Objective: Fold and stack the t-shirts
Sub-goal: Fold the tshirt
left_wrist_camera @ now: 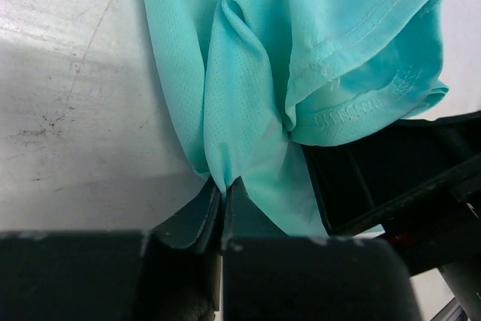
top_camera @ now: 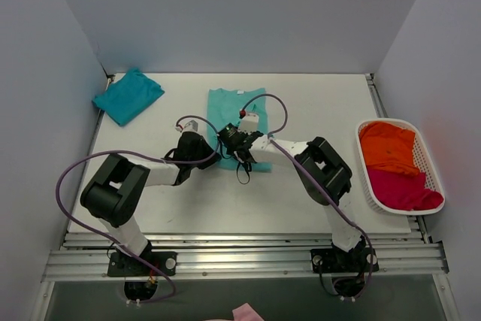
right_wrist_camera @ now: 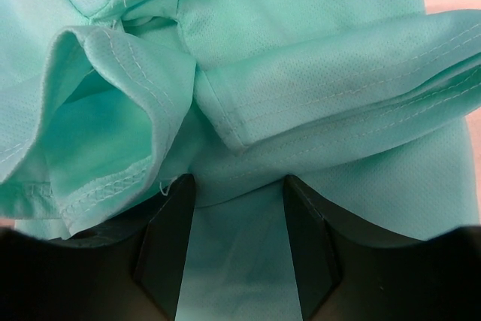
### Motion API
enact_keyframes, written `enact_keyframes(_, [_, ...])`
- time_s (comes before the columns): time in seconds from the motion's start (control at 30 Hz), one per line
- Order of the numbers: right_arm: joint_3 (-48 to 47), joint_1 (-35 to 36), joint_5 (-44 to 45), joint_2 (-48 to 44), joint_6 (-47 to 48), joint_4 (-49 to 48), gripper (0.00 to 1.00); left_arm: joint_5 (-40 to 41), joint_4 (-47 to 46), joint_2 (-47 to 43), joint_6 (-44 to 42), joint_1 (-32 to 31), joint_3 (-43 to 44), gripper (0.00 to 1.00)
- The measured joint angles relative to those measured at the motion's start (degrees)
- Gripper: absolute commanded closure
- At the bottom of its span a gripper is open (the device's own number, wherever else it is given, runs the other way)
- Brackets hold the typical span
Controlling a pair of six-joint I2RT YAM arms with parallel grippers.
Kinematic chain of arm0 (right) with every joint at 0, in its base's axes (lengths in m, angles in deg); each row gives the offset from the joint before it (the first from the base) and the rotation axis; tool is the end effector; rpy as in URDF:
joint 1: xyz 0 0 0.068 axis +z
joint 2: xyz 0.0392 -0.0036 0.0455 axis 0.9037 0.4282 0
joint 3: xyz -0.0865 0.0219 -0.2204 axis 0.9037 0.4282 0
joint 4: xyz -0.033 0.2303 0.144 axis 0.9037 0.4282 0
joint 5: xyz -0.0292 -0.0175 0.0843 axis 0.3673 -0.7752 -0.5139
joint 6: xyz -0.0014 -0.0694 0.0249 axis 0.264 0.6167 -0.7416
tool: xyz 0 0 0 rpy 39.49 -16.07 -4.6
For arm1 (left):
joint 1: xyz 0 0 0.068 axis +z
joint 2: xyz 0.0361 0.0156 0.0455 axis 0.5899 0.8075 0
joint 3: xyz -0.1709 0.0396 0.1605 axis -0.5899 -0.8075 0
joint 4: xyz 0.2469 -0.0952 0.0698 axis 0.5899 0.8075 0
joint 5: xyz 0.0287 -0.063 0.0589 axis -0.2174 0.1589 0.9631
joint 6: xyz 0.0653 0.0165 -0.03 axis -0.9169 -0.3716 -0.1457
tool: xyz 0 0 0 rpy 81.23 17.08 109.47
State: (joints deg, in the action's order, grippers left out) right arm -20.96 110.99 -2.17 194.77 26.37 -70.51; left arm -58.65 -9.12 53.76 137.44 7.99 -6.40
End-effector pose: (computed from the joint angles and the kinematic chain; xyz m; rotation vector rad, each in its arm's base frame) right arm 0.3383 0.3126 0.1033 0.2684 2.2369 0.3139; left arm 0.3098 -0.1676 0.0730 -0.4520 2.2626 -0.7841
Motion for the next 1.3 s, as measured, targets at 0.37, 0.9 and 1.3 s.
enact_keyframes(0.37, [-9.5,-1.8,-0.8,5.6,0.7,2.5,0.54,-0.6,-2.7,-1.5,0.3,0.3,-3.4,0.98])
enact_keyframes(0.9, [-50.6,-5.8,-5.8,26.8,4.2,8.4,0.5,-2.3,-6.4,-3.6,0.4,0.2,-8.7,0.98])
enact_keyframes(1.3, [-24.3,-9.7,-1.3,8.2,7.0,4.0,0.39,0.8,0.0,-11.5,-0.3,0.0,-11.1,0.9])
